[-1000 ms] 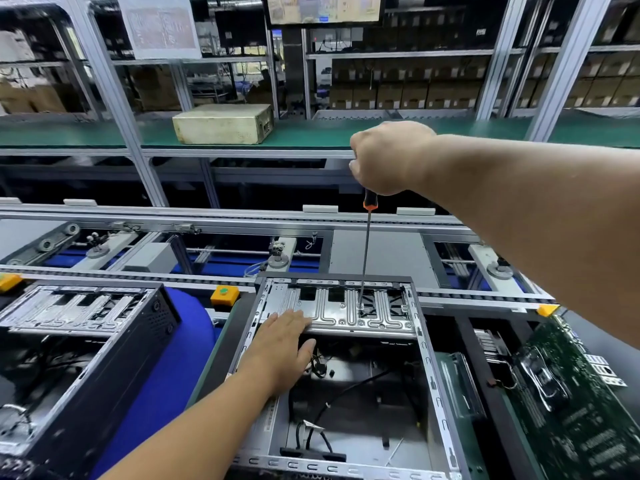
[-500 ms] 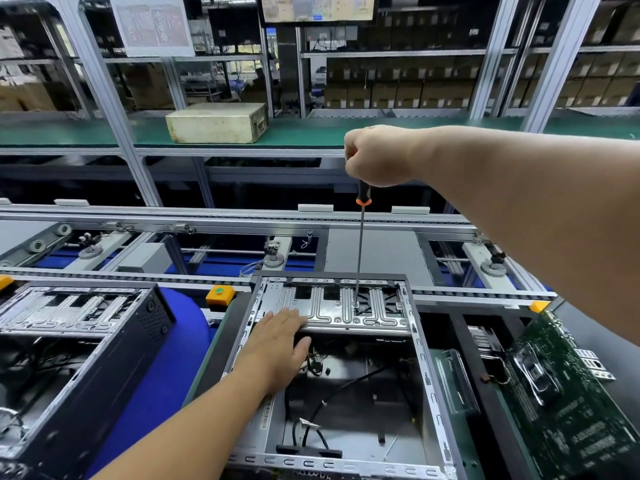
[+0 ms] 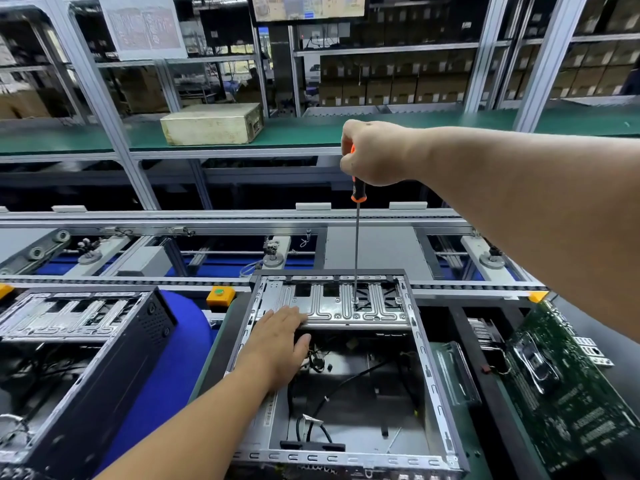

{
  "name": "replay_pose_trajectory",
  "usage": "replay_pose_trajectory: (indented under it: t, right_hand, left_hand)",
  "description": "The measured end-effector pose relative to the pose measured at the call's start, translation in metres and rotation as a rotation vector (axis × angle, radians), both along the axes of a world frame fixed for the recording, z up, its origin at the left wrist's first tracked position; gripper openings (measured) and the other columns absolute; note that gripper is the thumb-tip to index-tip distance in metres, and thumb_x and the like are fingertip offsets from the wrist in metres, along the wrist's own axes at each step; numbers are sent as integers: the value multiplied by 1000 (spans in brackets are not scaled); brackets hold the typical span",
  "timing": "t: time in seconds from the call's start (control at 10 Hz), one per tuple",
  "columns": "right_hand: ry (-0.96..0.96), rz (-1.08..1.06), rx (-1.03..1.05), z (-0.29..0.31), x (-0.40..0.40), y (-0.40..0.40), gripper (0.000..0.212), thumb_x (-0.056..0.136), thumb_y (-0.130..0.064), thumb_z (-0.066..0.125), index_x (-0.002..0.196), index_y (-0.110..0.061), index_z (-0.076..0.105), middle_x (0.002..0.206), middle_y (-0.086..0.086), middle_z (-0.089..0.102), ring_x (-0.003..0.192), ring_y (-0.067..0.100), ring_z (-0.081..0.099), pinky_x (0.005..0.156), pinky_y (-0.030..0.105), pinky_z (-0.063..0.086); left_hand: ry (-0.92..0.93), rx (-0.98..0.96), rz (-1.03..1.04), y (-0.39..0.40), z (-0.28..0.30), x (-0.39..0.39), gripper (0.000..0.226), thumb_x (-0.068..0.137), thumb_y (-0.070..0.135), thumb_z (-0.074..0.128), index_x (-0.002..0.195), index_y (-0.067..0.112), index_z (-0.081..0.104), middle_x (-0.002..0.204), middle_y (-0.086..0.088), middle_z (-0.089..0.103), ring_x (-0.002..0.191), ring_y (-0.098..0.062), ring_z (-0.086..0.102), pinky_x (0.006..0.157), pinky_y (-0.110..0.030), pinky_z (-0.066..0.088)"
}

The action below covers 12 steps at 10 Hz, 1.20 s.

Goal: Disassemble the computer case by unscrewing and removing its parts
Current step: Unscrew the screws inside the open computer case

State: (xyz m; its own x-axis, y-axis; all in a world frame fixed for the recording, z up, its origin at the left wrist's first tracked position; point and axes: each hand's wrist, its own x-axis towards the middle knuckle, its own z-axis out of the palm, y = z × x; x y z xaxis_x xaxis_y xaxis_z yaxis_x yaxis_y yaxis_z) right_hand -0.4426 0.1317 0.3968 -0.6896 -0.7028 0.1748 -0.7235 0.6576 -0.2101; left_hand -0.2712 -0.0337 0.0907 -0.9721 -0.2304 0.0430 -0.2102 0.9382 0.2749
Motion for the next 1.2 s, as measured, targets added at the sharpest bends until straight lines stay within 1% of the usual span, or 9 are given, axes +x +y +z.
replay_pose_trajectory:
  t: [0.3,0.4,0.5,0.6,0.7,0.8,0.9,1.0,1.2]
  right_hand:
    - [-74,46,-61,2,5,1,17,96,-18,50,109,-24,58,100,-3,58,86,15,55,61,29,39]
    - [-5,35,11,1,3,-1,15,96,-22,46,108,-23,56,99,-1,57,84,15,52,61,31,37]
    - [201,-16,161,-1,-1,-2,19,99,-40,42,105,-23,45,91,-4,51,81,19,51,65,36,37]
    - [377,-52,222,-4,-3,-3,32,103,-55,35,102,-24,40,86,-3,43,87,27,48,70,38,36]
    - [372,-47,206,-5,-4,-3,31,105,-52,41,103,-21,46,81,-3,46,79,23,51,61,36,34]
    - [158,-7,104,-4,-3,-3,15,103,-34,51,112,-22,51,95,0,56,79,18,52,58,34,37]
    - [-8,31,37,-1,1,-1,22,97,-13,51,114,-25,54,105,-1,57,88,20,58,65,33,47]
    - [-72,57,1,1,4,0,23,93,-9,52,107,-27,59,103,-3,58,88,18,59,63,30,46]
    - [-132,93,-53,2,7,0,14,90,-17,60,96,-30,63,99,-4,62,87,16,62,64,30,47]
  left_hand:
    - [8,-1,5,-1,-1,0,54,108,48,38,159,30,37,170,6,30,158,-12,18,130,-32,-2]
    - [-1,5,8,-1,-2,0,55,108,48,38,160,30,36,171,6,28,159,-11,15,131,-33,-1]
    - [-1,11,9,-1,-3,-1,56,108,49,38,161,30,36,172,6,27,160,-11,15,131,-33,-1]
    - [-2,4,8,-1,-3,-1,56,108,48,38,161,30,35,172,5,27,160,-12,14,131,-33,-1]
    - [4,4,10,-1,-2,0,55,108,48,38,160,29,36,171,5,28,159,-12,15,130,-32,-2]
    - [7,9,9,-1,-2,0,55,108,48,38,160,29,37,171,5,28,160,-12,15,131,-32,-2]
    - [5,9,6,-2,-3,-1,55,108,48,38,160,29,37,171,5,28,159,-12,15,131,-32,-2]
    - [5,3,4,-2,-3,-1,55,108,48,38,160,29,37,171,5,29,159,-12,16,131,-32,-2]
    - [8,1,6,-2,-4,-1,55,108,48,38,160,29,38,170,6,30,159,-12,17,129,-31,-3]
